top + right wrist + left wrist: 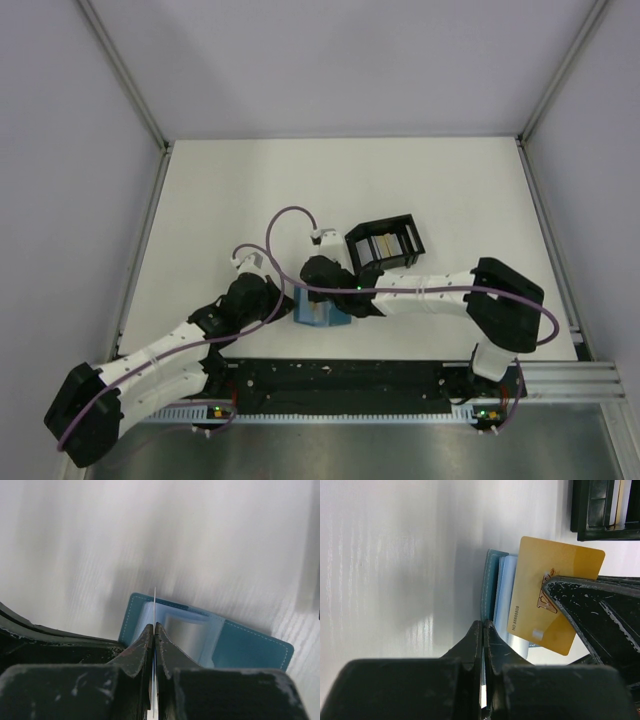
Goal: Put the credit cards into the card holder
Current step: Open the card holder at the center of the board.
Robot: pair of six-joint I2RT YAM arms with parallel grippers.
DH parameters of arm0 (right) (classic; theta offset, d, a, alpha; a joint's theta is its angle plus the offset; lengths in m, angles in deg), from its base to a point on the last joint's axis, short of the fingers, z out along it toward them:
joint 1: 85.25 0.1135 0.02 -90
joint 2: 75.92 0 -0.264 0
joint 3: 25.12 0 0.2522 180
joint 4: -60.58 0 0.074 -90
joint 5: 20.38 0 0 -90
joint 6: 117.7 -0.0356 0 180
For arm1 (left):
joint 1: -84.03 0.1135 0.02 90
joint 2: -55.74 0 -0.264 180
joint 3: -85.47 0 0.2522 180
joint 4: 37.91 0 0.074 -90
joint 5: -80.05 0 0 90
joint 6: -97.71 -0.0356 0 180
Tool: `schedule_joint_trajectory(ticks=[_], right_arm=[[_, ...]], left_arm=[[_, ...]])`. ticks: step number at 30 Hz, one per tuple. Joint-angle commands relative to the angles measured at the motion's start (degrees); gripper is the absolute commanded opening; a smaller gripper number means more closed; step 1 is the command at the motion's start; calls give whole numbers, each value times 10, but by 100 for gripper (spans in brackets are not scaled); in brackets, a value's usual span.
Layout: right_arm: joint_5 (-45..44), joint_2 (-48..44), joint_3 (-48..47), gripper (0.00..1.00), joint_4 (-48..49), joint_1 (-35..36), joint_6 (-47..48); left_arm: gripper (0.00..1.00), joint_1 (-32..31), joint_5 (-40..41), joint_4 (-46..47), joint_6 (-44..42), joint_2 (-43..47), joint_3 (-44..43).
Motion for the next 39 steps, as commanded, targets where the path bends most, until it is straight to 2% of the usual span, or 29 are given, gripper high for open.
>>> schedule_joint_trajectory(ticks=[1, 8, 14, 17, 21, 24, 31, 39], right_arm=[[-66, -9, -34, 0, -65, 12, 14], [-103, -59, 4, 0, -93, 13, 19], [-86, -83, 37, 0, -101, 8, -3], [-6, -92, 82, 0, -38, -10, -10], [123, -103, 159, 0, 103, -60, -42], [181, -109, 210, 0, 187, -93, -63], [249, -108, 264, 0, 306, -117, -90], [287, -73, 269, 0, 349, -124, -122]], left_arm=[[0, -3, 1, 8, 5, 8, 1], [0, -3, 7, 2, 3, 8, -1], [0, -3, 19, -9, 2, 8, 4], [0, -3, 23, 2, 8, 5, 20], [0, -4, 22, 29, 20, -2, 41], [0, -4, 25, 41, 26, -11, 50], [0, -4, 40, 47, 35, -25, 64], [0, -4, 42, 44, 35, -28, 66]])
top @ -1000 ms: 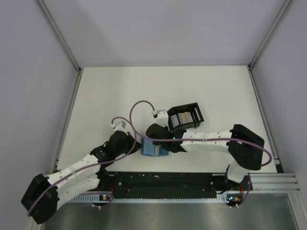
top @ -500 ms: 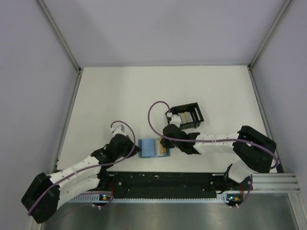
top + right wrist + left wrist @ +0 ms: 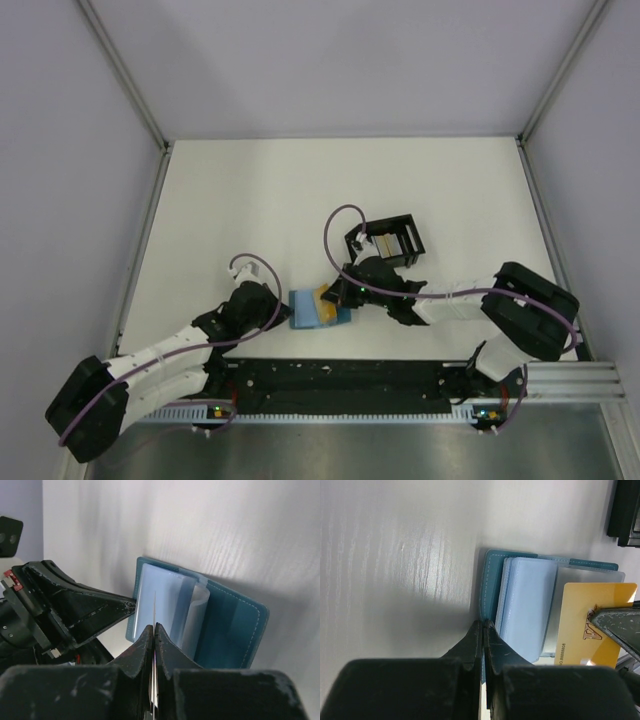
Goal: Put the credit cards into the card holder
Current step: Open the card holder at the center of the board, then pick up the credit card from the card holder.
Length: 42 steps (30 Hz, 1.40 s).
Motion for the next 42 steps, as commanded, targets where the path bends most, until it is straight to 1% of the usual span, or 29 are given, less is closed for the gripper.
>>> schedule_joint_trajectory(ticks=[1, 3, 10, 14, 21, 30, 34, 37, 42], right_arm=[[28, 24, 4, 0, 68, -9, -30], [20, 23, 8, 0, 69, -9, -33], [-33, -7, 18, 0, 14, -11, -30], [-32, -6, 18, 0, 8, -11, -33], [-8, 38, 15, 0, 56, -11, -58], [-8, 62, 7, 0, 63, -12, -59], [-8, 71, 6, 0, 53, -13, -78], [-9, 80, 11, 0, 70, -13, -83], [-9, 107, -1, 0, 95, -12, -79]], left_arm=[[0, -2, 18, 3, 0, -6, 13], [0, -2, 17, 2, 1, -6, 14], [0, -2, 18, -4, 1, -2, 13], [0, -2, 17, -5, 4, -1, 12], [0, -3, 14, 2, 3, -2, 11], [0, -3, 5, 7, 6, 0, 12], [0, -3, 2, 7, 7, 2, 11], [0, -3, -7, 27, 10, 1, 12], [0, -4, -8, 27, 12, 3, 13]])
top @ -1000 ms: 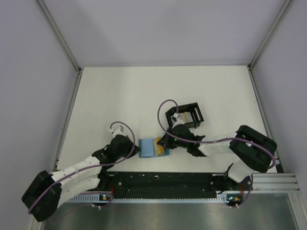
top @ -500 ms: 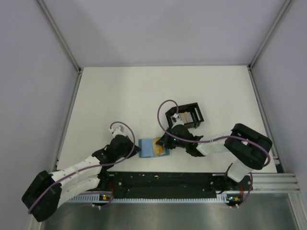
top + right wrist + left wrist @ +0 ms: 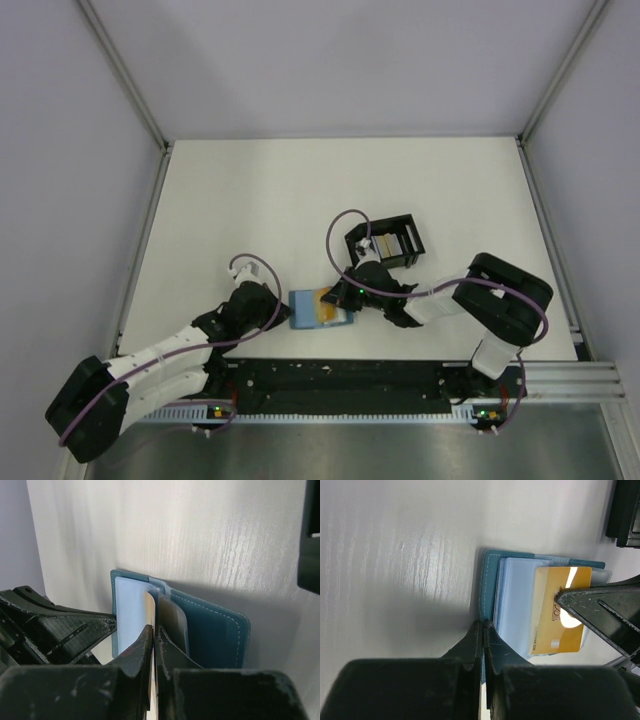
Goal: Put the credit cards into the card holder
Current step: Pick up the credit card from the card holder.
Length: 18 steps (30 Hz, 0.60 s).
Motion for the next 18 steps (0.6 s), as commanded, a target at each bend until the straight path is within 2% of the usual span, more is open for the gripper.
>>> schedule_joint_trajectory(ticks=[1, 6, 10, 16, 18], right_arm=[[-4, 27, -20, 0, 6, -4, 9], [-12, 29, -16, 0, 6, 0, 16], [-24, 32, -25, 0, -23, 31, -3], [-7, 44, -35, 0, -26, 40, -15], [-13, 34, -32, 6, -35, 38, -10]], left_arm=[[0, -3, -5, 23, 9, 4, 13], [0, -4, -6, 23, 14, 8, 19], [0, -5, -4, 24, 19, 9, 17], [0, -5, -2, 28, 21, 10, 15], [0, -5, 2, 22, 21, 11, 13]])
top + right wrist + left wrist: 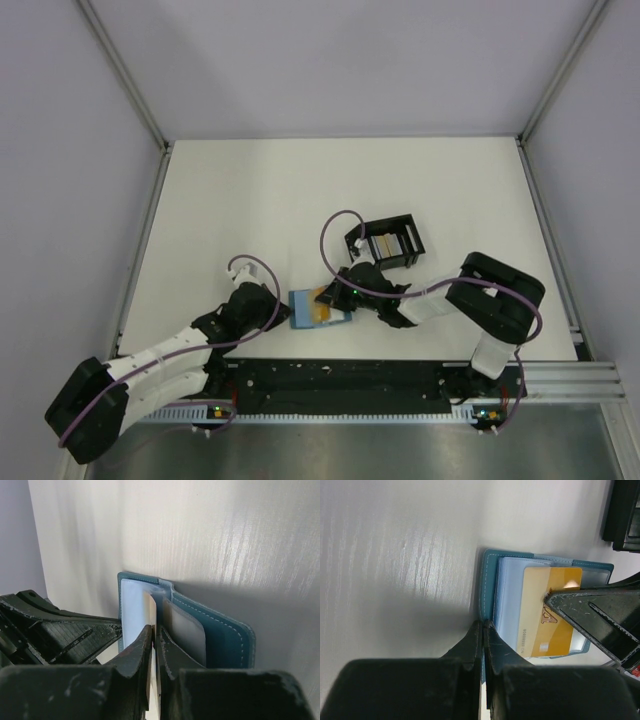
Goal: Put the credit cards into the card holder
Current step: Pick up the credit card from the card holder.
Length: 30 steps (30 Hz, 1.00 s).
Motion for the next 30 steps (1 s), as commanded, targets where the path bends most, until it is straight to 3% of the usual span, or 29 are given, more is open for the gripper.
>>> schedule_joint_trajectory(ticks=[1, 6, 8, 12, 17, 30], right_arm=[[-4, -7, -4, 9, -52, 12, 9], [-59, -86, -4, 34, -143, 7, 64], [-70, -106, -15, 39, -175, 7, 84], [-51, -108, -28, 39, -195, 7, 102], [-15, -76, -45, 27, -183, 7, 104], [50, -36, -66, 31, -142, 12, 93]], left_arm=[[0, -6, 3, 10, 4, 8, 5], [0, -5, 11, 3, 2, 15, 4], [0, -5, 12, 3, 1, 14, 4], [0, -6, 13, 3, -4, 13, 1], [0, -5, 13, 3, -6, 12, -3], [0, -6, 13, 3, -7, 12, -4]])
